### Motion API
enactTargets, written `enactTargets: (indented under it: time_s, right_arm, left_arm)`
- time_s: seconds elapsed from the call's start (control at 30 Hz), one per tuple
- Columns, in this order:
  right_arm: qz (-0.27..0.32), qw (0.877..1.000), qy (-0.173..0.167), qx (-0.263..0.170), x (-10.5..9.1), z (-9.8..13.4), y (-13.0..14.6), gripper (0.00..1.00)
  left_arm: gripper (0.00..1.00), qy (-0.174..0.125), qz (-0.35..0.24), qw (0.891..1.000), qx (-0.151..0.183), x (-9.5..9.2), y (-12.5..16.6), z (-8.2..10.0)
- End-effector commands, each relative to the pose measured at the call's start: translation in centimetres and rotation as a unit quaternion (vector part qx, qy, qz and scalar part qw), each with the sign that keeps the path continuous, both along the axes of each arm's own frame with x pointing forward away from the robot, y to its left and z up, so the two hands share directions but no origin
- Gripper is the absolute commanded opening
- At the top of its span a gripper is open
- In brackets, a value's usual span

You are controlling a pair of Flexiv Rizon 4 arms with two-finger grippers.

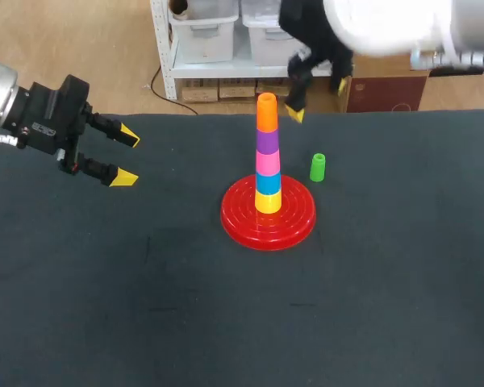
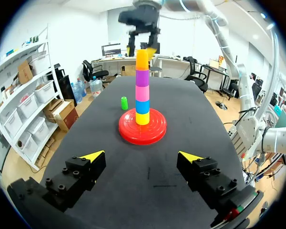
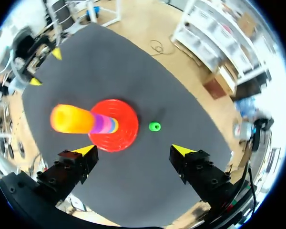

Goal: Pick up and stack the cylinders on the red base in this order: pink,purple,orange,green

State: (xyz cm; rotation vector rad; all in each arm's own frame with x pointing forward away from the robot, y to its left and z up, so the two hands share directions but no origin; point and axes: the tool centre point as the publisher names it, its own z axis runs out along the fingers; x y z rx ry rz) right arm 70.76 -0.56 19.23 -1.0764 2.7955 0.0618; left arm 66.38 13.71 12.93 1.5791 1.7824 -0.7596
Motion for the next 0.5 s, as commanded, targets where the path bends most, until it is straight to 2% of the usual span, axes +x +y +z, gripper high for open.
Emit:
enactTargets:
  time_s: [0.03,0.23,0.5]
  right_arm:
    - [-0.012,0.998,-0.036,0.047,0.6,-3.8,-0.4,1.0]
    - [-0.023,0.999,0.016,0.045,1.8,-8.0,-0.5,1.0]
    - [-0.011,0.998,0.063,0.021,3.7,-11.0,-0.6,1.0]
  left_arm:
    - [1.0,-0.002,0.001,1.0,-0.001,-0.1,0.0,-0.1]
    - [1.0,-0.002,0.001,1.0,-0.001,-0.1,0.0,-0.1]
    - [1.0,-0.002,0.001,1.0,-0.001,-0.1,0.0,-0.1]
